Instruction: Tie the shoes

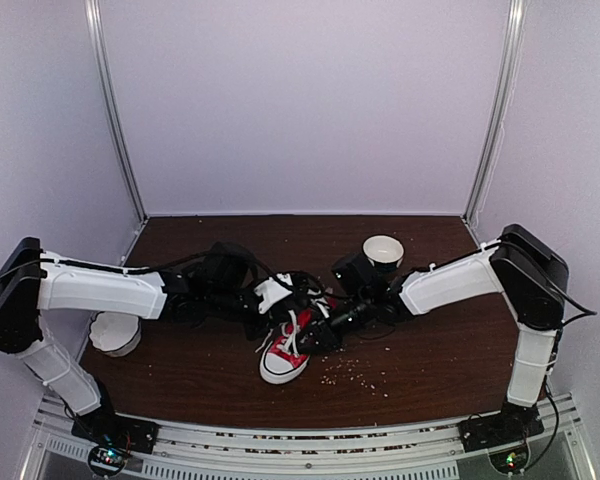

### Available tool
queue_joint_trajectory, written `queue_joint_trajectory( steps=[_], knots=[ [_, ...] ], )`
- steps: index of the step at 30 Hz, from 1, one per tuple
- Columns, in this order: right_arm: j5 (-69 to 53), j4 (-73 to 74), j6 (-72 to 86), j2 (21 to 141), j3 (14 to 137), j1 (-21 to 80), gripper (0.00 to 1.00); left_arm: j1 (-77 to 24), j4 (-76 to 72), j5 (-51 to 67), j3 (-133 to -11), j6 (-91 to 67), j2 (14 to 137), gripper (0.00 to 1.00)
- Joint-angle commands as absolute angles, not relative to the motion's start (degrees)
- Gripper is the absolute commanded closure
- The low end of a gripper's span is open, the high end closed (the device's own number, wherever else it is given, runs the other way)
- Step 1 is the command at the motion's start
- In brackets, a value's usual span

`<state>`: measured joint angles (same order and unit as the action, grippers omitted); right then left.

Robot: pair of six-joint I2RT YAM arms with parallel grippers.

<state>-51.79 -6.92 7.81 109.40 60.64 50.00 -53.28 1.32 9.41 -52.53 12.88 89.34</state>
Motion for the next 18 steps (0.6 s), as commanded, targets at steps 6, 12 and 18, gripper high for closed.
queue_joint_trajectory(
  steps=[6,12,18],
  knots=[
    [-50.5,4.2,2.4,104.4,59.4,47.4,0.68,-53.1,-3.3,6.9,-54.5,10.8,93.6,1.00],
    [-46.2,6.1,2.7,102.6,57.7,44.7,0.66,-53.1,-1.1,6.8,-57.1,10.5,97.1,1.00],
    [-41.4,1.4,6.3,97.3,53.0,42.6,0.66,-53.0,0.8,7.2,-58.4,10.1,99.1,1.00]
  ],
)
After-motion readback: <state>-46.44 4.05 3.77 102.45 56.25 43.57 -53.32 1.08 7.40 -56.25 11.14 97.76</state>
